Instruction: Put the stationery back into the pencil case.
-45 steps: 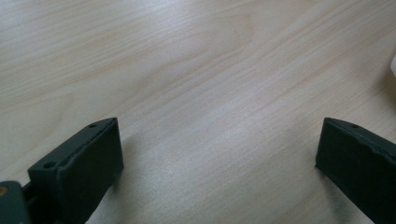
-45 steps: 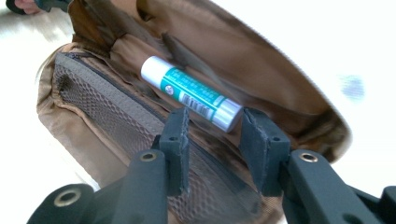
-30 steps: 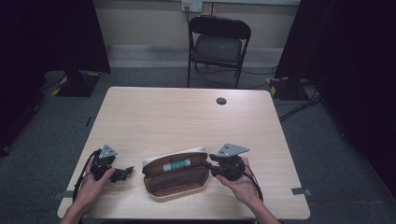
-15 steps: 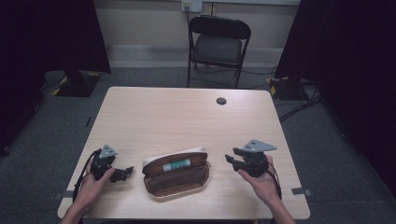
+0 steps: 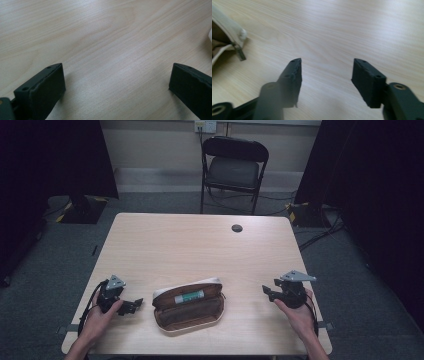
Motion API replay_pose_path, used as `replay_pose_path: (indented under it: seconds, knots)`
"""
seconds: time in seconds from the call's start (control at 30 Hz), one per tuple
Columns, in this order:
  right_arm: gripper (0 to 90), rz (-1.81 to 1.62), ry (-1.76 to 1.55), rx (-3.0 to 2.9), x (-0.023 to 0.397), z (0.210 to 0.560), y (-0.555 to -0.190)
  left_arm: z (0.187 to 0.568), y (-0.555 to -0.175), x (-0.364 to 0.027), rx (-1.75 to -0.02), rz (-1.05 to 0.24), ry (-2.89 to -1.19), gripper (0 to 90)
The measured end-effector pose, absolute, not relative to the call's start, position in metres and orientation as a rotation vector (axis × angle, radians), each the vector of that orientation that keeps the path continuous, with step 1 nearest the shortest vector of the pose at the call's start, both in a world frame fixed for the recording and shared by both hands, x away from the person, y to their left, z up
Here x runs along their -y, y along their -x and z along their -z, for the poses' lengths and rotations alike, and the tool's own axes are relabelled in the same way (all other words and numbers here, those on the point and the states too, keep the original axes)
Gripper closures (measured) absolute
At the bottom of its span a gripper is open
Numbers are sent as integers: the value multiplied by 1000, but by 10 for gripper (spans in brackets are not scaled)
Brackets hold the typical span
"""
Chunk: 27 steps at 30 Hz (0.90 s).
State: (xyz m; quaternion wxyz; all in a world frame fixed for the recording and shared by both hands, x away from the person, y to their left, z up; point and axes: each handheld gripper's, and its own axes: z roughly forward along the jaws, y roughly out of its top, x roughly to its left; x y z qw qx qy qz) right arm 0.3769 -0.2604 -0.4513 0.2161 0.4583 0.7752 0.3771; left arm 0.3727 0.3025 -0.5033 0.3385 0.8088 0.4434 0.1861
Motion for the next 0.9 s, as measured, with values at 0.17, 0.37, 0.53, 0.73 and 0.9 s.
replay_pose_path:
  seconds: [0.17,0.37,0.53,0.73,0.9]
  knots:
    - [269,-996,-1336,-2143,272,463,-385,503,-373,-302,-1155,-485,-2107,0]
    - [189,-927,-1387,-2136,283,478,-393,503,-373,-302,-1155,-485,-2107,0]
    - [178,-877,-1439,-2126,286,487,-396,503,-373,-302,-1155,-485,-2107,0]
    - [136,-866,-1450,-2092,282,497,-393,503,-373,-302,-1155,-485,-2106,0]
    - [135,-889,-1436,-2062,280,500,-393,503,-373,-302,-1155,-484,-2106,0]
